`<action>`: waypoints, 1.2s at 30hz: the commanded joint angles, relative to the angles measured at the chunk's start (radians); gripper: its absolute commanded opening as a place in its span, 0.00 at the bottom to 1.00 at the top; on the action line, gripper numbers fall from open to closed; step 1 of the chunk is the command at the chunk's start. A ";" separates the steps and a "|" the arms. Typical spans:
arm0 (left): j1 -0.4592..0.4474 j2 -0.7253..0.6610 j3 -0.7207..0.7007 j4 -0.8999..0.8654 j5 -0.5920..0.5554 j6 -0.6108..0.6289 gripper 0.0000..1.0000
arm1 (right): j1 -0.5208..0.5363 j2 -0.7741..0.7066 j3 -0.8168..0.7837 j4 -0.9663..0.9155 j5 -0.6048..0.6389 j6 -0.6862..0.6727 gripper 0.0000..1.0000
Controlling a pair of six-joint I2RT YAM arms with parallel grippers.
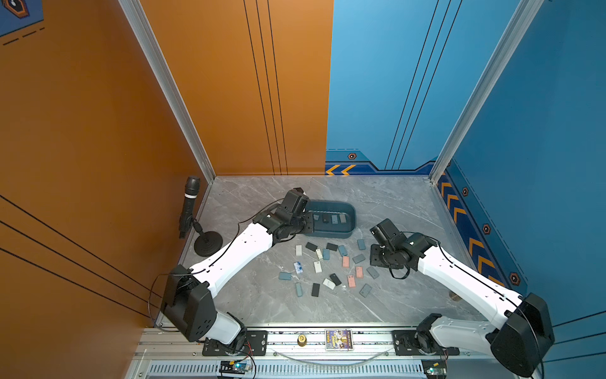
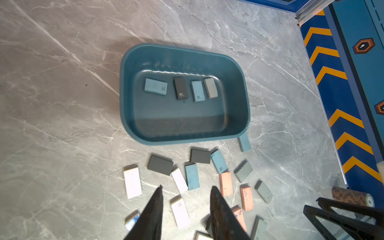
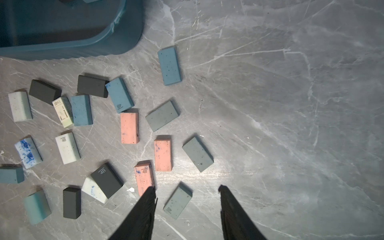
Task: Put the eraser in the storage box
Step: Pick up the eraser from the center of the board.
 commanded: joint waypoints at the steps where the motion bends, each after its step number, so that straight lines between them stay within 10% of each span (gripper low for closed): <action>1: 0.017 -0.073 -0.069 0.016 -0.054 -0.006 0.39 | 0.013 0.015 -0.025 -0.001 0.010 0.029 0.52; 36: 0.068 -0.389 -0.384 0.004 -0.115 -0.088 0.40 | 0.013 0.312 -0.077 0.081 0.037 -0.004 0.64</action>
